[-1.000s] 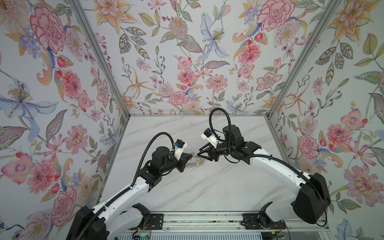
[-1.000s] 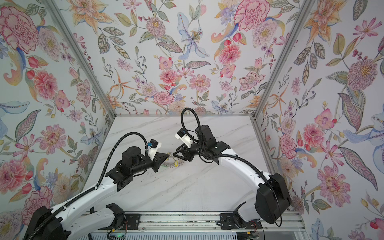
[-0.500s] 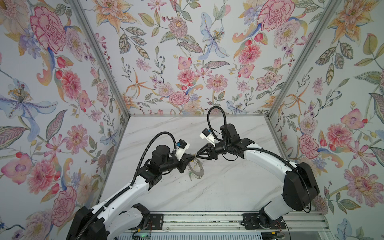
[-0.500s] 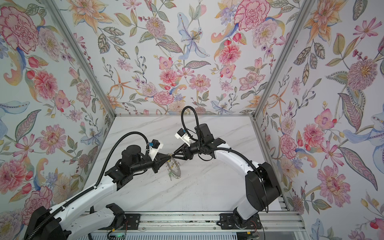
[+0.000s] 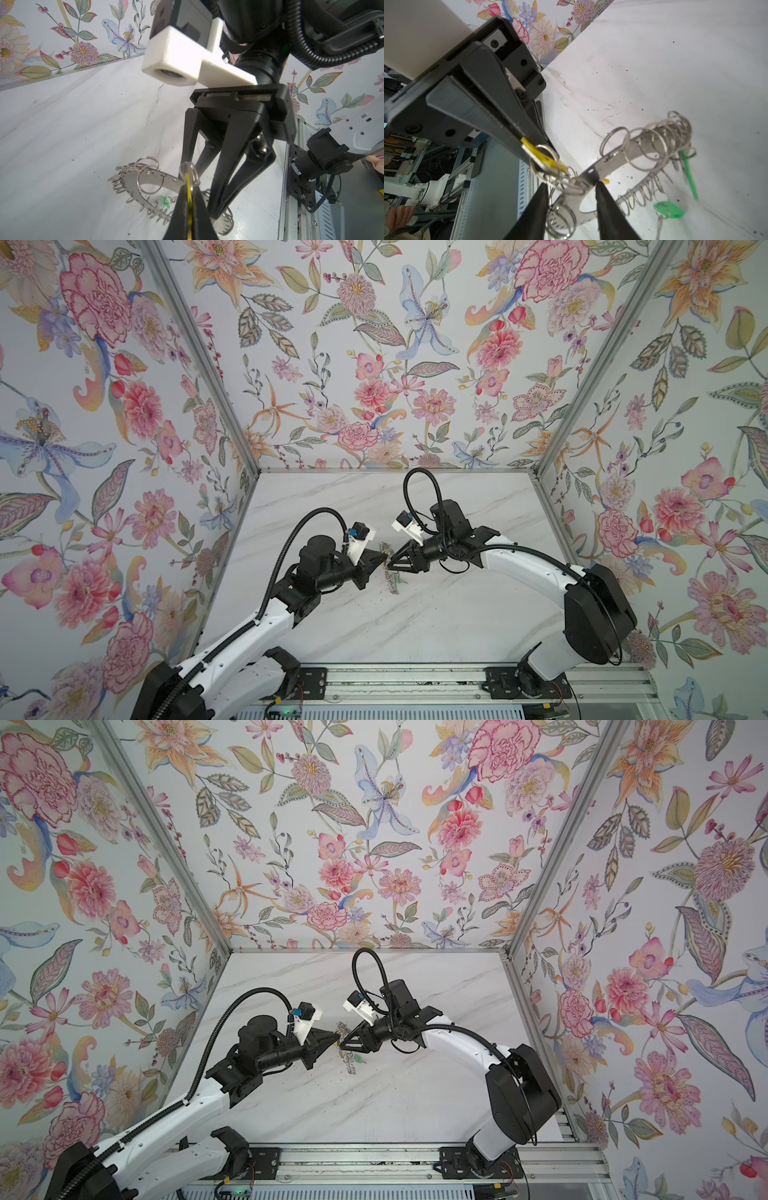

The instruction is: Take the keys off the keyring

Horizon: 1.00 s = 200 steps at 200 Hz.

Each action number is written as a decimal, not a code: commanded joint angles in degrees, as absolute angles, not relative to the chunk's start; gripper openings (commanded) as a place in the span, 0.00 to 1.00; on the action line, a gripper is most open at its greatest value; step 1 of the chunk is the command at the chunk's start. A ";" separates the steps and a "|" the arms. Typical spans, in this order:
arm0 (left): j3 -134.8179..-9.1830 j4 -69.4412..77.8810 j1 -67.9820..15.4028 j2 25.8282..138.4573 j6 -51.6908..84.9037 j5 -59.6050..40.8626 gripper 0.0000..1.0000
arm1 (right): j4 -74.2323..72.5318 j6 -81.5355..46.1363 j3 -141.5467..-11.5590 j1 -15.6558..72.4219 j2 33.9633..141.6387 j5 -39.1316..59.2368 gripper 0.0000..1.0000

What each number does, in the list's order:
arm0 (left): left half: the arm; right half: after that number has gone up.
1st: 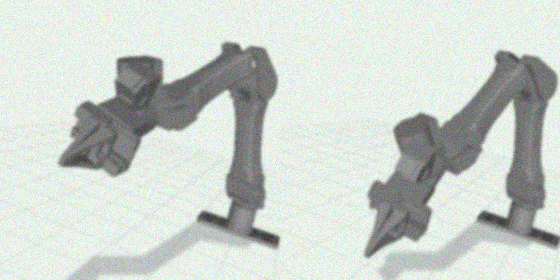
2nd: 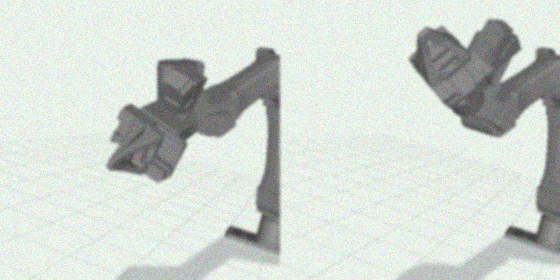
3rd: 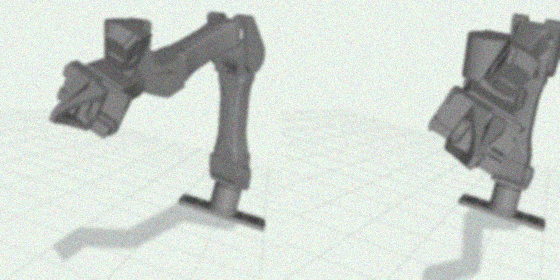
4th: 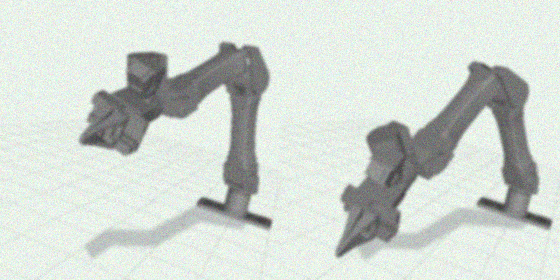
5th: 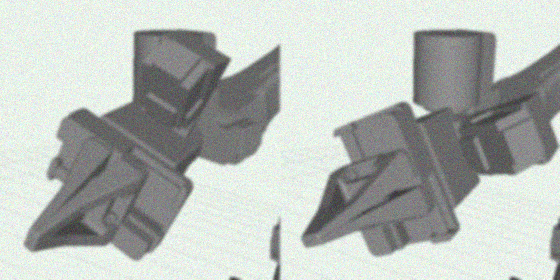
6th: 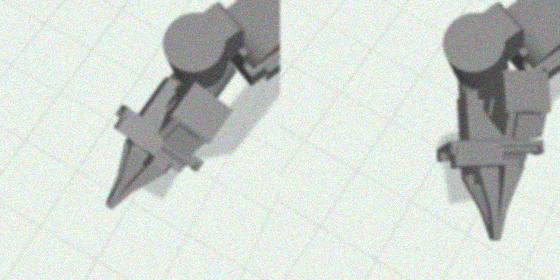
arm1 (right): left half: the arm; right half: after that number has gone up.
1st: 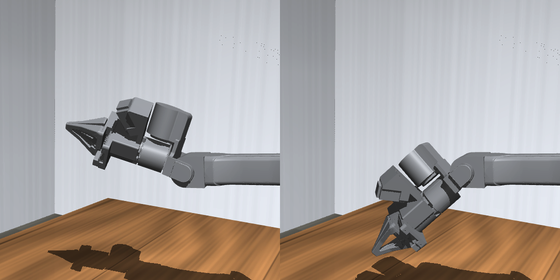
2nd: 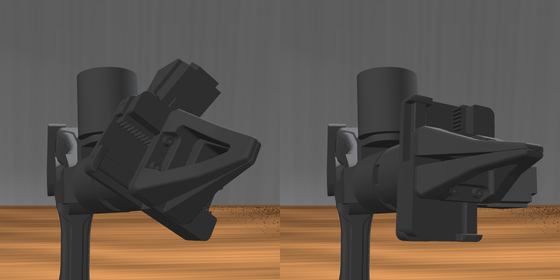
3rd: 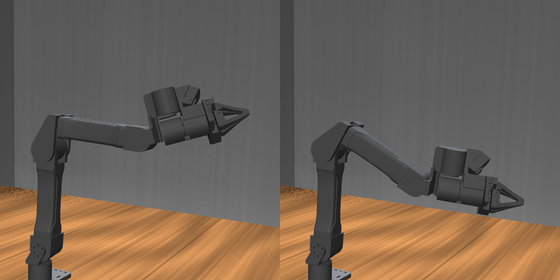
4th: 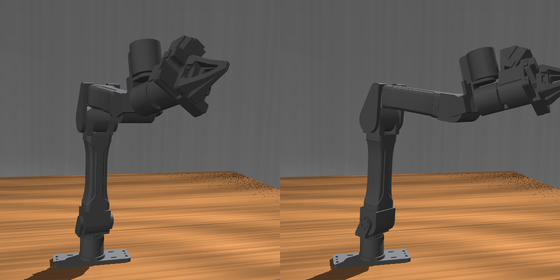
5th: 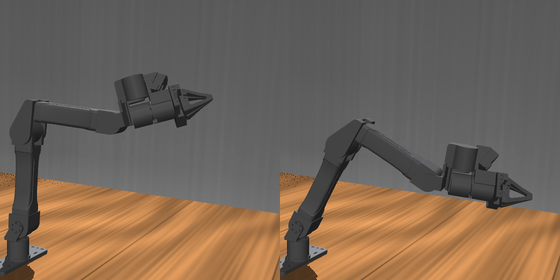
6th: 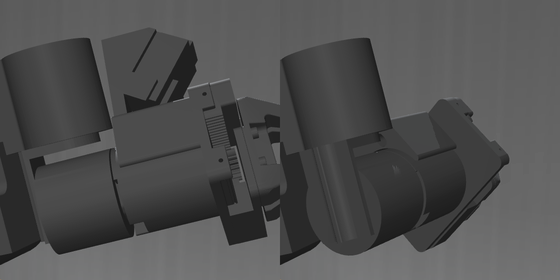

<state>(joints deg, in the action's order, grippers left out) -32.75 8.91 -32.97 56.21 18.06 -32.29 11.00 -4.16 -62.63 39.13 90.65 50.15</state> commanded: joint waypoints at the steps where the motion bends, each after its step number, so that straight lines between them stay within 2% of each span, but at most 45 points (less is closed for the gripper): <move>1: -30.26 14.82 -32.44 54.51 20.74 -31.76 0.00 | 8.28 -7.59 -60.63 39.35 92.14 42.78 0.37; 56: -25.28 17.14 -32.65 53.76 22.98 -30.90 0.00 | 8.66 -7.21 -60.64 39.12 94.79 35.71 0.30; 125: -19.80 23.17 -34.31 53.96 26.82 -29.78 0.00 | 6.62 -6.84 -59.95 39.38 99.54 34.82 0.28; 200: -19.66 21.42 -36.03 53.73 25.95 -27.41 0.00 | 5.89 -6.59 -59.86 39.11 100.25 34.98 0.28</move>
